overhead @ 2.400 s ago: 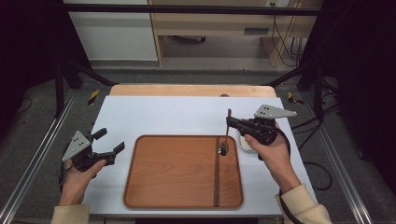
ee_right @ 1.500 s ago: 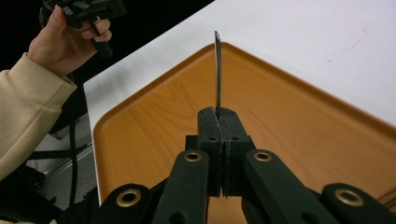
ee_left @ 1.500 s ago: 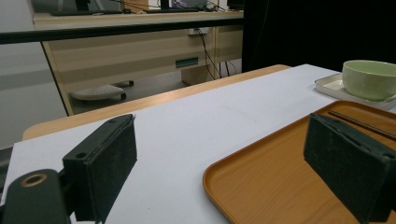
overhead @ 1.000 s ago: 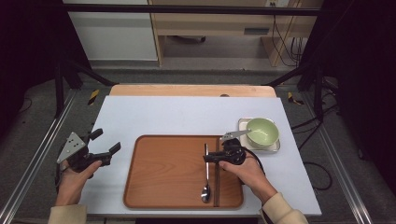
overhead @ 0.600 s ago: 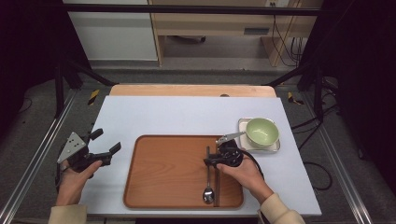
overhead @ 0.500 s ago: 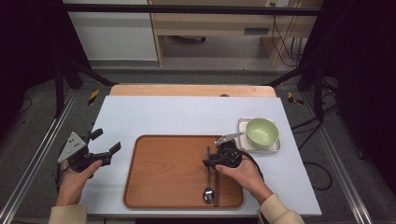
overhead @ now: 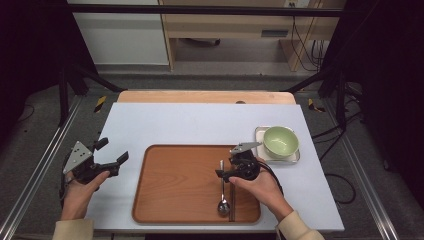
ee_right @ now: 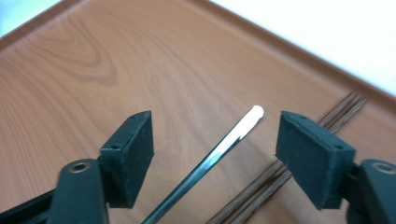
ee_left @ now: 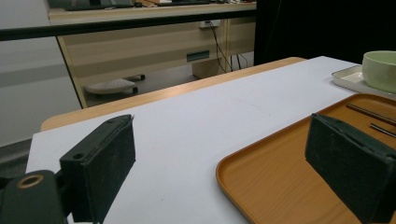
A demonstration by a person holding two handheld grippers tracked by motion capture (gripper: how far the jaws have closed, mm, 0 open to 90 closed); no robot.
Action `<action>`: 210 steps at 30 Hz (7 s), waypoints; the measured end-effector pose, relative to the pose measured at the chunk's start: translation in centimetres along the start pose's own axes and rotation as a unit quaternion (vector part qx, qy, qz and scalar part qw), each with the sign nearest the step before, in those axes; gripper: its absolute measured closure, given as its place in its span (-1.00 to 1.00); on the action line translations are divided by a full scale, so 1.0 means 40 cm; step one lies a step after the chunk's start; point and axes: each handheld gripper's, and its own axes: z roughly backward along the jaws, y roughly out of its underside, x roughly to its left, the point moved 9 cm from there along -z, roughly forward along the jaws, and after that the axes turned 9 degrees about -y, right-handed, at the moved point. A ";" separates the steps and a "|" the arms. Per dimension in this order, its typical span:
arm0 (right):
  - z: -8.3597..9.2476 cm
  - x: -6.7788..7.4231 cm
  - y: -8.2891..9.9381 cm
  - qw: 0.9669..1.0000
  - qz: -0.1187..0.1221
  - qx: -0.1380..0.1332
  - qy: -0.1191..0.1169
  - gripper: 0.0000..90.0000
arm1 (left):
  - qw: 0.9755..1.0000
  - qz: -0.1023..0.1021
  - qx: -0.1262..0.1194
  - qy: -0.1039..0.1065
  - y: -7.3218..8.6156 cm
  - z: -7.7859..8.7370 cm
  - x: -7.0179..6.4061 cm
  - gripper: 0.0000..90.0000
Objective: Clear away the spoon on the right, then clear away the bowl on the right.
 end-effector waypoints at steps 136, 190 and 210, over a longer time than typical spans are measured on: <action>0.244 -0.250 -0.047 0.990 -0.112 -0.033 0.080 0.86 | 0.998 -0.035 0.040 -0.027 0.036 -0.004 0.024 -0.88; -0.030 0.051 -0.050 0.996 -0.040 0.058 -0.046 0.86 | 0.998 -0.042 0.040 -0.022 0.031 -0.007 0.013 -0.88; -0.043 0.063 -0.031 0.994 -0.041 0.083 -0.056 0.86 | 0.998 -0.042 0.042 -0.023 0.034 -0.006 0.017 -0.88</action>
